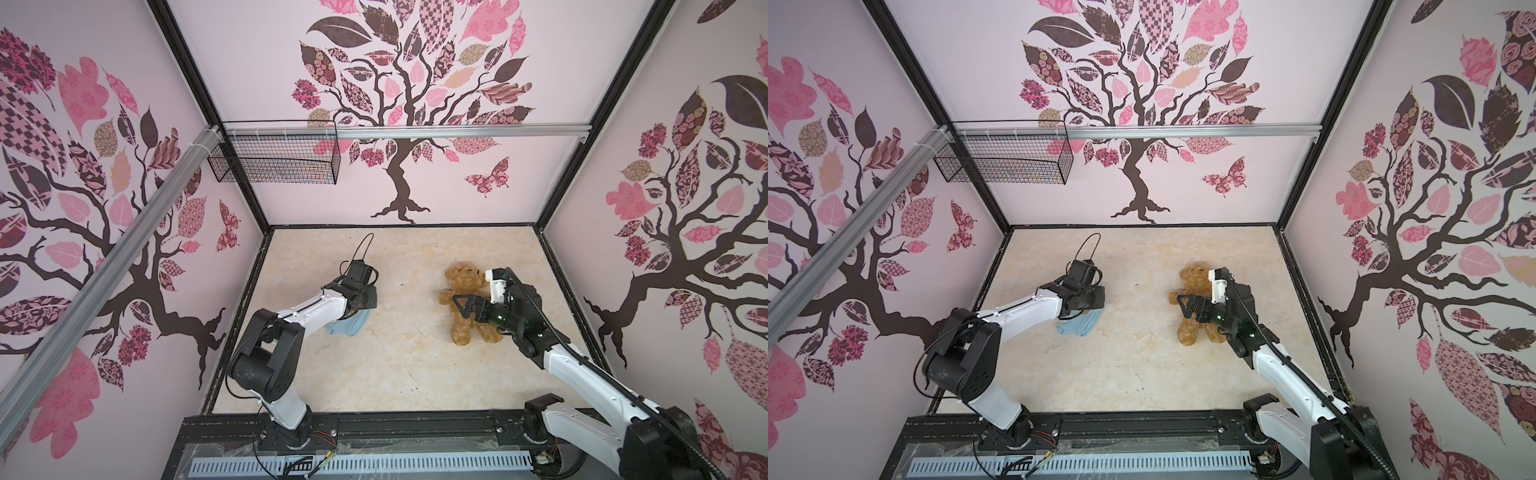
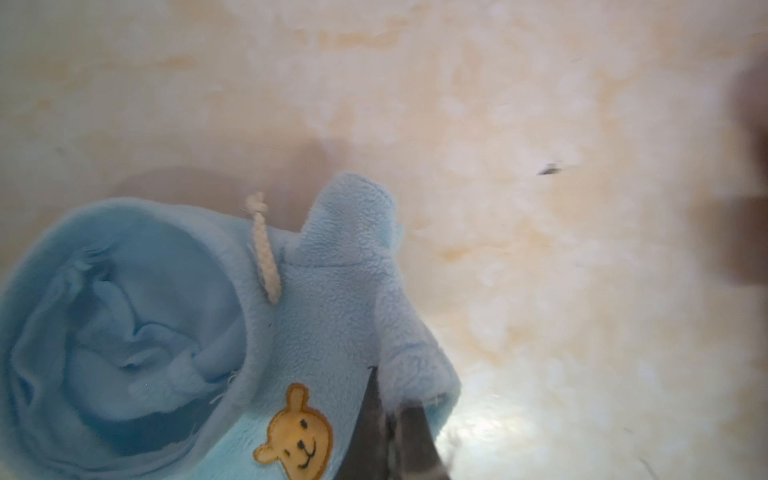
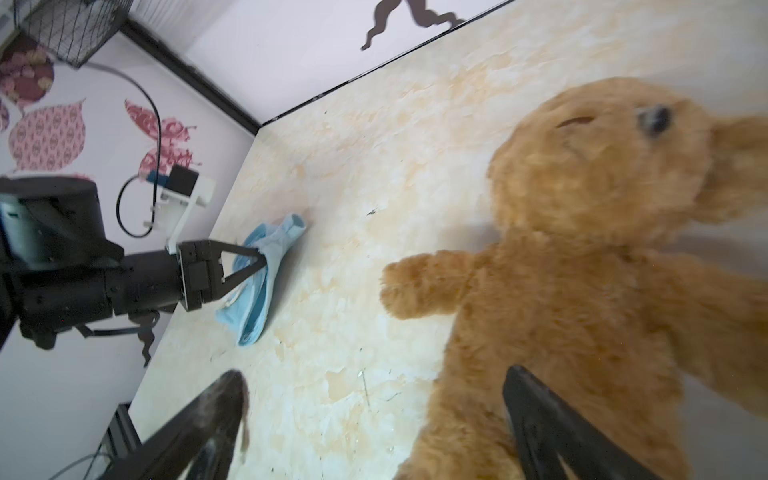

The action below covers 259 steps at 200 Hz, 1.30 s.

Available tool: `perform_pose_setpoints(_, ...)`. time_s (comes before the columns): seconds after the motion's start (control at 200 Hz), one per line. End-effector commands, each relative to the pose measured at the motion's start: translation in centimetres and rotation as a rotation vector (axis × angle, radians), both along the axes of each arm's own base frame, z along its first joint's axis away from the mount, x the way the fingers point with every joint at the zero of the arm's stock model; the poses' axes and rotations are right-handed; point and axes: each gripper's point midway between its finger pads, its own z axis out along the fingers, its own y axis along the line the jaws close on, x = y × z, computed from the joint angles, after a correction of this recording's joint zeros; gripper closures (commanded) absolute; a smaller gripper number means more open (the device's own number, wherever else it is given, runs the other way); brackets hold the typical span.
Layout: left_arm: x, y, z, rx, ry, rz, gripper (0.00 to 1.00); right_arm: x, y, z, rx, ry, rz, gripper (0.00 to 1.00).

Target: Dress the teddy bear

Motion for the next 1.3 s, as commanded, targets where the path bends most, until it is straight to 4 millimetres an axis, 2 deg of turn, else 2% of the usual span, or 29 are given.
perform_pose_setpoints(0.0, -2.8, -5.0, 1.2, -0.242, 0.051, -0.089, 0.98, -1.2, 3.0, 1.8, -0.104, -0.105, 0.104, 0.01)
perform_pose_setpoints(0.11, -3.9, -6.5, 2.2, -0.356, 0.079, -0.108, 0.99, -3.0, 7.4, 0.9, -0.16, -0.138, 0.214, 0.03)
perform_pose_setpoints(0.2, -4.3, -6.8, 2.6, -0.393, 0.087, -0.112, 0.99, -3.8, 10.5, 0.3, -0.117, -0.134, 0.286, 0.08)
perform_pose_setpoints(0.43, -5.0, -6.9, 2.5, -0.409, 0.105, -0.125, 0.99, -3.6, 14.6, -2.7, -0.075, -0.08, 0.345, 0.28)
perform_pose_setpoints(0.57, -5.1, -7.0, 2.7, -0.419, 0.104, -0.13, 0.99, -2.5, 15.8, -5.0, -0.07, -0.025, 0.326, 0.37)
perform_pose_setpoints(0.86, -5.3, -7.2, 3.0, -0.43, 0.102, -0.143, 0.98, -0.6, 18.6, -8.1, -0.044, 0.048, 0.329, 0.5)
perform_pose_setpoints(0.96, -5.5, -7.1, 2.9, -0.429, 0.103, -0.142, 0.98, 0.0, 18.8, -9.0, -0.052, 0.06, 0.31, 0.61)
perform_pose_setpoints(1.07, -5.5, -6.9, 3.0, -0.421, 0.097, -0.144, 0.97, 0.3, 18.7, -9.3, -0.058, 0.06, 0.293, 0.78)
perform_pose_setpoints(1.14, -5.5, -6.6, 2.8, -0.402, 0.09, -0.144, 0.94, 0.1, 18.6, -8.8, -0.039, 0.061, 0.294, 0.84)
perform_pose_setpoints(1.235, -5.4, -6.1, 2.5, -0.363, 0.066, -0.15, 0.87, -0.2, 18.3, -8.0, -0.007, 0.072, 0.277, 0.99)
perform_pose_setpoints(1.29, -5.4, -5.7, 2.2, -0.338, 0.055, -0.153, 0.8, -0.2, 17.9, -7.6, 0.01, 0.082, 0.257, 1.0)
